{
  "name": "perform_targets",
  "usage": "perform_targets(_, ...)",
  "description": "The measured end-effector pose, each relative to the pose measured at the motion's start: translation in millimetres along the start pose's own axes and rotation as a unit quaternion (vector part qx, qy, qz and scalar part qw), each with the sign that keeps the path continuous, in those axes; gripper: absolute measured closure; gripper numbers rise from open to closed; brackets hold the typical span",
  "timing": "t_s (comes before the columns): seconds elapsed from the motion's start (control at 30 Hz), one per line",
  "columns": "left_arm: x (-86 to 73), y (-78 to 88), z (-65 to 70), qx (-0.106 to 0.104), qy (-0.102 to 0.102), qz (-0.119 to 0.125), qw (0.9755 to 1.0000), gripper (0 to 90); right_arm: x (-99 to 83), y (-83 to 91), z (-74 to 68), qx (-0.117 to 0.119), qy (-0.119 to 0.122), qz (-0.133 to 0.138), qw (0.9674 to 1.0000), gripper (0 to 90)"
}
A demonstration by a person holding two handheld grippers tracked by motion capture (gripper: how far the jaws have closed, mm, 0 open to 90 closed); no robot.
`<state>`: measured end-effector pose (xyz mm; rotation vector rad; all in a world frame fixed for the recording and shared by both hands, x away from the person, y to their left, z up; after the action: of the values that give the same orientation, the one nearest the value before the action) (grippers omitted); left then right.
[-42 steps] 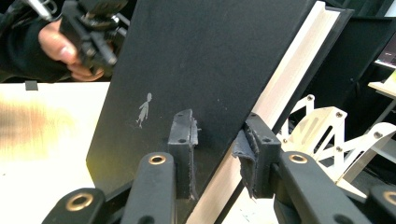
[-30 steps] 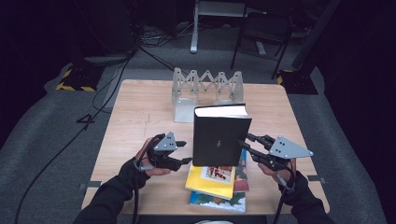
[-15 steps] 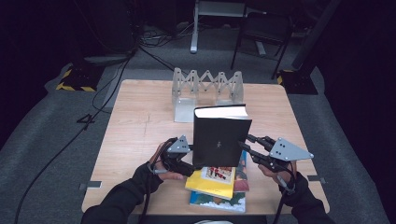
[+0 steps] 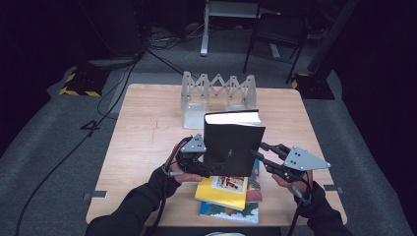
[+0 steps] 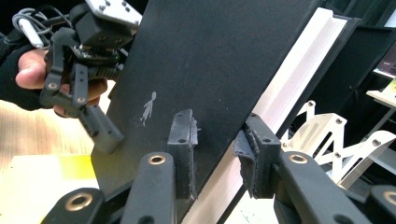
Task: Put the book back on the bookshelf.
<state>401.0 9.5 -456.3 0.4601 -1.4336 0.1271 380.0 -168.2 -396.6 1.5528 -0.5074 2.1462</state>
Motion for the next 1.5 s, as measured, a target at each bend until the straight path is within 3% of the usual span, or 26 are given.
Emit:
perform_targets(0.37,17.1,-5.5,-2.1,-0.006,0.011,0.034,0.9993,28.3,-0.5,0.8,-0.4,-0.001,0.004,0.000,1.0000,67.4)
perform_targets(0.6,39.2,-0.6,-2.3,-0.017,0.013,0.077,0.9968,31.8,-1.1,0.7,0.1,-0.006,0.007,-0.001,1.0000,66.8)
perform_targets(0.9,42.3,3.6,-0.3,-0.038,0.004,0.083,0.9959,41.0,-3.4,0.4,0.8,-0.020,0.016,-0.005,0.9997,61.2)
perform_targets(1.07,41.6,6.5,5.8,-0.044,-0.008,0.084,0.9954,43.5,-5.9,4.5,-1.0,-0.037,0.031,-0.010,0.9988,49.1)
perform_targets(1.13,41.7,8.0,9.4,-0.050,-0.021,0.081,0.9953,44.8,-8.7,7.8,0.0,-0.039,0.015,-0.007,0.9991,48.6)
perform_targets(1.2,41.8,9.2,13.2,-0.052,-0.032,0.078,0.9951,45.8,-15.2,9.2,1.1,-0.040,0.004,-0.018,0.9990,41.1)
perform_targets(1.3,41.5,10.3,14.9,-0.051,-0.031,0.077,0.9952,46.3,-21.5,9.5,1.1,-0.034,-0.010,-0.029,0.9989,38.3)
perform_targets(1.33,41.6,11.0,15.1,-0.053,-0.030,0.078,0.9951,47.1,-28.1,7.9,-0.5,-0.028,-0.026,-0.039,0.9985,37.3)
perform_targets(1.5,44.6,11.1,18.5,-0.052,-0.038,0.084,0.9944,47.8,-46.3,2.3,-7.6,-0.010,-0.033,-0.077,0.9964,35.3)
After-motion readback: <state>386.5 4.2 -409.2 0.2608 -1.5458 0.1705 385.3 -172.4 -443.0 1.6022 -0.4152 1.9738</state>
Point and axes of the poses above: each handheld gripper's, and its own axes: y roughly backward along the jaws, x roughly out of its top, z roughly to its right, the point moved 8 cm from there along -y, roughly forward along the jaws, and after that the axes turned 13 degrees about z, right-handed, at the moved point
